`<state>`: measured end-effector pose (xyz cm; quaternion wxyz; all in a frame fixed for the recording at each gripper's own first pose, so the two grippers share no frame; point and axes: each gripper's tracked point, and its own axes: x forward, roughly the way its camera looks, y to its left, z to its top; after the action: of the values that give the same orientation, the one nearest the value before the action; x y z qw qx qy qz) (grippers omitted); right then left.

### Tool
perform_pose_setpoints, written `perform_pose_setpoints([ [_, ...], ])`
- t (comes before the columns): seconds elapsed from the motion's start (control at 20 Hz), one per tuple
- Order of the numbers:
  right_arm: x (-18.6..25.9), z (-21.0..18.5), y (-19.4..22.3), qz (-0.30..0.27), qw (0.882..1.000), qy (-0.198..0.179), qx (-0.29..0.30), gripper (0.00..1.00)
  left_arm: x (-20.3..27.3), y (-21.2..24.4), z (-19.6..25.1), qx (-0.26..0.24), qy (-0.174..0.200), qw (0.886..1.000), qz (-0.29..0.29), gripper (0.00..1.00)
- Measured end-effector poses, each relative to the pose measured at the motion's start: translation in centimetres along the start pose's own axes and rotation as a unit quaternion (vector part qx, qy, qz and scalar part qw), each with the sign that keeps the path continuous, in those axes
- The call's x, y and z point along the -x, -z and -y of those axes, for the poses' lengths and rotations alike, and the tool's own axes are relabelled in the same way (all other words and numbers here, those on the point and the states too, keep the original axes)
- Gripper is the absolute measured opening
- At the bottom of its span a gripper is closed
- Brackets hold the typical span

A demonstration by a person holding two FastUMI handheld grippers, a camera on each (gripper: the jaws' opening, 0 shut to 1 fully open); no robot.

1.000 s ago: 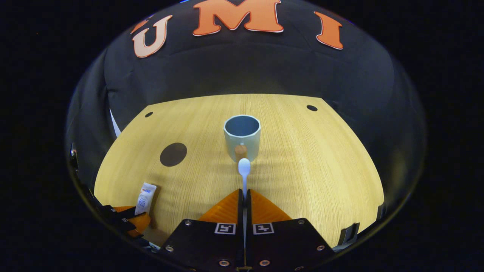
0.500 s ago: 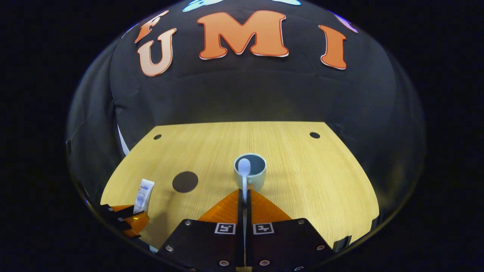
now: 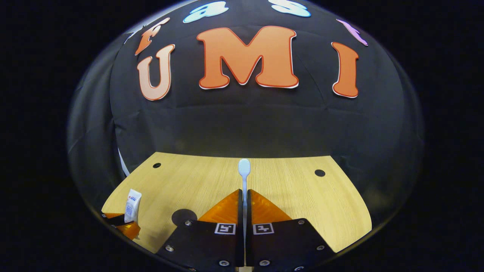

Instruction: Put the toothbrush and toothpaste on the desktop into the cup, then pick up the cup and place it on the coaster on the desktop.

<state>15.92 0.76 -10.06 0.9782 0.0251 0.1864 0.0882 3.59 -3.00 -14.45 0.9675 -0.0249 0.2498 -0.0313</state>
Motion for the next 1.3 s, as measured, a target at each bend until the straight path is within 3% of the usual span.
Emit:
perform_pose_setpoints([
  [0.35,-5.6,0.1,-1.5,0.039,0.999,-0.018,-0.010,0.02,-0.7,-1.1,-0.9,0.002,-0.022,1.000,0.003,0.38],
  [0.7,-9.5,0.8,3.2,0.021,1.000,0.012,0.008,0.02,-1.4,-1.1,-0.7,0.003,-0.029,1.000,-0.001,0.38],
  [1.3,-10.9,2.0,7.8,0.011,0.999,0.035,0.022,0.06,-1.3,-2.6,0.1,-0.003,-0.033,0.999,0.016,0.38],
])
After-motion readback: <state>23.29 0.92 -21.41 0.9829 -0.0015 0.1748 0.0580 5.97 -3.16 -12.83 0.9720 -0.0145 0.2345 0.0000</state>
